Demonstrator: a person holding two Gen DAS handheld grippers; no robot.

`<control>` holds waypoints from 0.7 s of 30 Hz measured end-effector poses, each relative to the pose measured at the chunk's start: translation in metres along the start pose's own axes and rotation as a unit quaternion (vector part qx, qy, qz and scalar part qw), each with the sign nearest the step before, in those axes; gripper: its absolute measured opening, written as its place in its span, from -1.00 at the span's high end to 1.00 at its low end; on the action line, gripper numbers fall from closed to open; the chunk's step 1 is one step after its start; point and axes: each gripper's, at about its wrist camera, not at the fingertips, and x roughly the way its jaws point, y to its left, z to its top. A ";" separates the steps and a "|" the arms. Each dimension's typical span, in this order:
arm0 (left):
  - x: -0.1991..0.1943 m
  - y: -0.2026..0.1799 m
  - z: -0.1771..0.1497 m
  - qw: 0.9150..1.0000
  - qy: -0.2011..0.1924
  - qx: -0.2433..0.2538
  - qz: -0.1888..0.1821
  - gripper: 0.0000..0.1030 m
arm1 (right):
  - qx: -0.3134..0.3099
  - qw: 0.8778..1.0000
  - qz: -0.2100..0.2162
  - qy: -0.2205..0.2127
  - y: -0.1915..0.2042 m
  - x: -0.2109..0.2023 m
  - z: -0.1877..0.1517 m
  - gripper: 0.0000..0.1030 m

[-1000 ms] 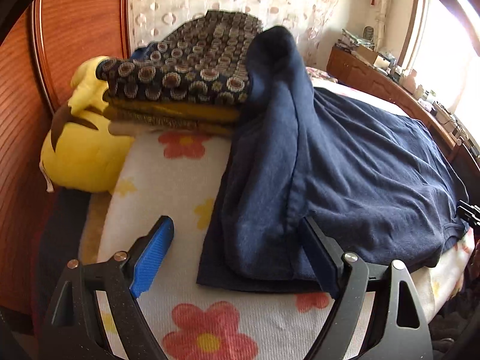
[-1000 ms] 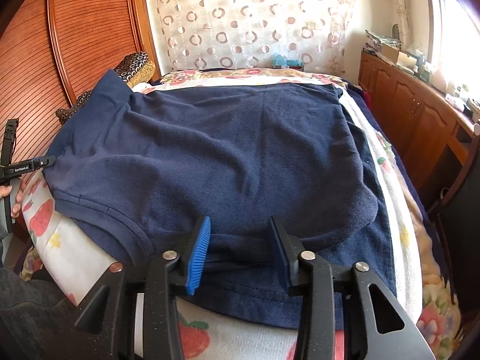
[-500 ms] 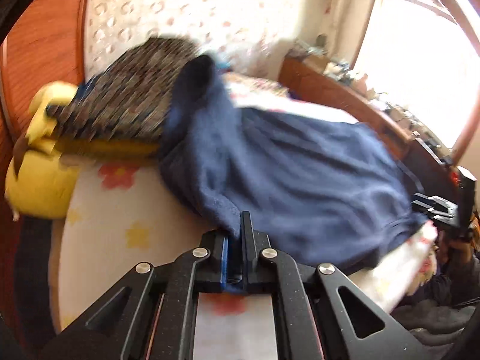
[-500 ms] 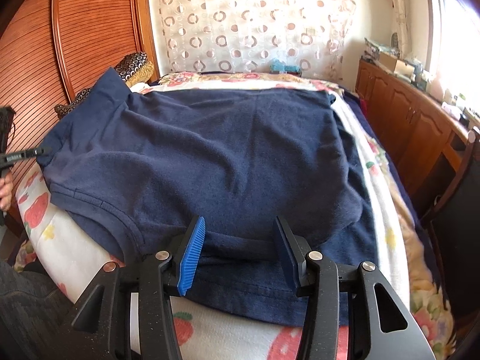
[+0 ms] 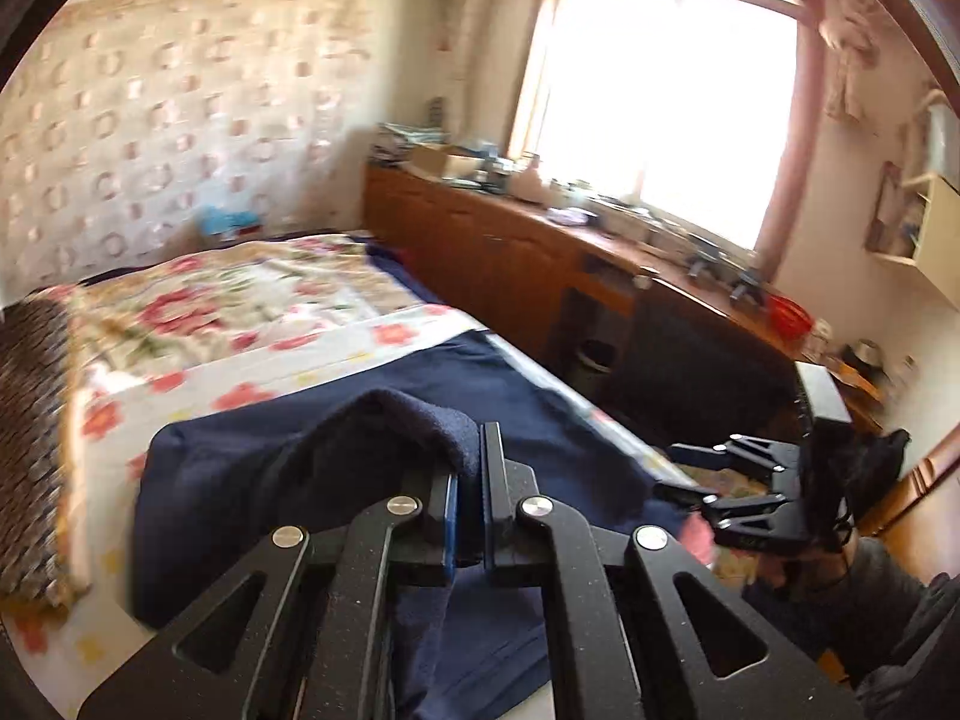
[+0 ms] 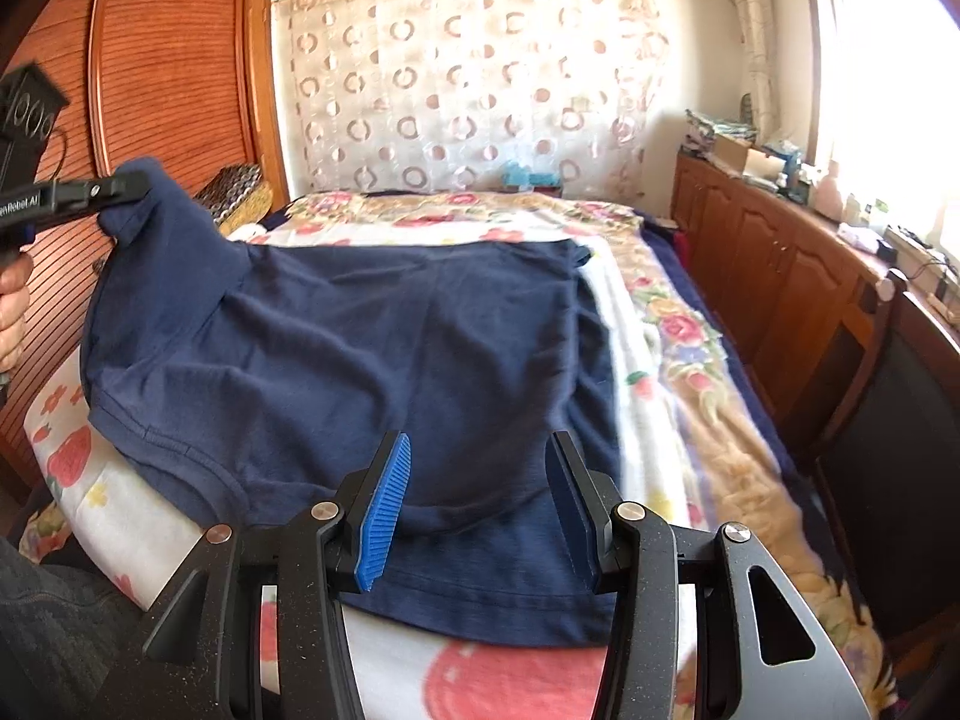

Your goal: Fold small clothes

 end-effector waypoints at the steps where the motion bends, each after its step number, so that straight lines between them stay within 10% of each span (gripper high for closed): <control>1: 0.007 -0.009 0.006 1.000 0.004 0.005 -0.011 0.88 | 0.003 1.000 -0.003 -0.004 -0.002 -0.004 -0.001 0.05; 6: 0.047 -0.058 0.020 0.997 0.047 0.043 -0.047 0.83 | 0.020 0.999 -0.021 -0.025 -0.019 -0.023 0.003 0.05; 13: 0.036 -0.050 0.005 0.998 0.038 0.052 -0.020 -0.33 | 0.024 0.999 -0.027 -0.026 -0.025 -0.032 0.001 0.05; 21: 0.004 0.013 -0.014 0.997 0.011 0.009 0.069 -0.44 | -0.003 1.000 -0.005 -0.024 -0.006 -0.013 0.022 0.05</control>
